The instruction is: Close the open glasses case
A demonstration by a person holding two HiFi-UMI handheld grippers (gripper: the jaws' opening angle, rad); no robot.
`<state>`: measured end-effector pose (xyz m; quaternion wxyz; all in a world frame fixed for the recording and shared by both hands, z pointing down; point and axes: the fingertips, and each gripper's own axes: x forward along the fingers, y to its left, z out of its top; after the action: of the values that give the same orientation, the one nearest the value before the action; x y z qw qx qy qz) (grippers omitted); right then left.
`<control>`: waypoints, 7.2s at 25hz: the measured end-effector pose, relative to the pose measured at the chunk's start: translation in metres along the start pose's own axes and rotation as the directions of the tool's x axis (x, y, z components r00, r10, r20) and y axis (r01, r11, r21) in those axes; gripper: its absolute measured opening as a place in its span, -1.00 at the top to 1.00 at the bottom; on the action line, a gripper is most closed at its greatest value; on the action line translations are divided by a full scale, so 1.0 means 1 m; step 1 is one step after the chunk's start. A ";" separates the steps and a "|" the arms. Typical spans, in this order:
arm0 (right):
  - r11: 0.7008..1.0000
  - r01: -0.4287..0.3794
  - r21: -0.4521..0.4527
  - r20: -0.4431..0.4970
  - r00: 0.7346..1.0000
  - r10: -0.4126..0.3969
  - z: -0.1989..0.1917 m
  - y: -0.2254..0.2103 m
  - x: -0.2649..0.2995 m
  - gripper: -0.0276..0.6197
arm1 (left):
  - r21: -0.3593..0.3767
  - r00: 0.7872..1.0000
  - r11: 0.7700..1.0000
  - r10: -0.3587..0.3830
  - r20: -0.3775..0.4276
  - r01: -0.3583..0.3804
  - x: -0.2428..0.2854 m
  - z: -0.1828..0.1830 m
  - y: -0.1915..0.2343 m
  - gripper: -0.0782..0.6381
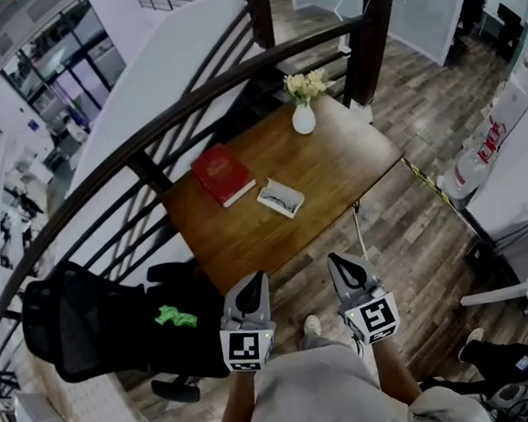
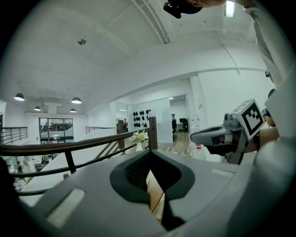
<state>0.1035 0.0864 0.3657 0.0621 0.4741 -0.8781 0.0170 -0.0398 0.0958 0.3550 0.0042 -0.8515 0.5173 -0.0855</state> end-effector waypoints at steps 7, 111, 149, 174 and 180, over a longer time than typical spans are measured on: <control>0.999 -0.033 0.015 0.014 0.999 0.033 -0.004 -0.028 0.022 0.91 | 0.003 0.999 1.000 0.029 -0.029 -0.029 0.029 -0.003 -0.001 0.73; 0.952 -0.271 0.145 -0.577 0.758 0.304 -0.262 -0.127 0.338 0.91 | -0.275 0.840 0.953 -0.250 -0.481 0.125 0.373 -0.277 0.056 0.73; 0.933 -0.324 0.155 -0.576 0.738 0.352 -0.267 -0.086 0.322 0.91 | -0.290 0.830 0.954 -0.225 -0.510 0.080 0.334 -0.295 0.058 0.73; 0.924 -0.344 0.169 -0.592 0.714 0.374 -0.277 -0.071 0.318 0.91 | -0.310 0.816 0.949 -0.222 -0.535 0.055 0.318 -0.308 0.058 0.73; 0.919 -0.355 0.174 -0.595 0.705 0.385 -0.280 -0.067 0.316 0.91 | -0.311 0.810 0.949 -0.221 -0.543 0.050 0.315 -0.310 0.057 0.73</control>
<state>0.0136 -0.1880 0.6807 0.3304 0.2576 -0.8849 0.2037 0.0053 -0.1831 0.6999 -0.2785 -0.8132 0.4386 -0.2622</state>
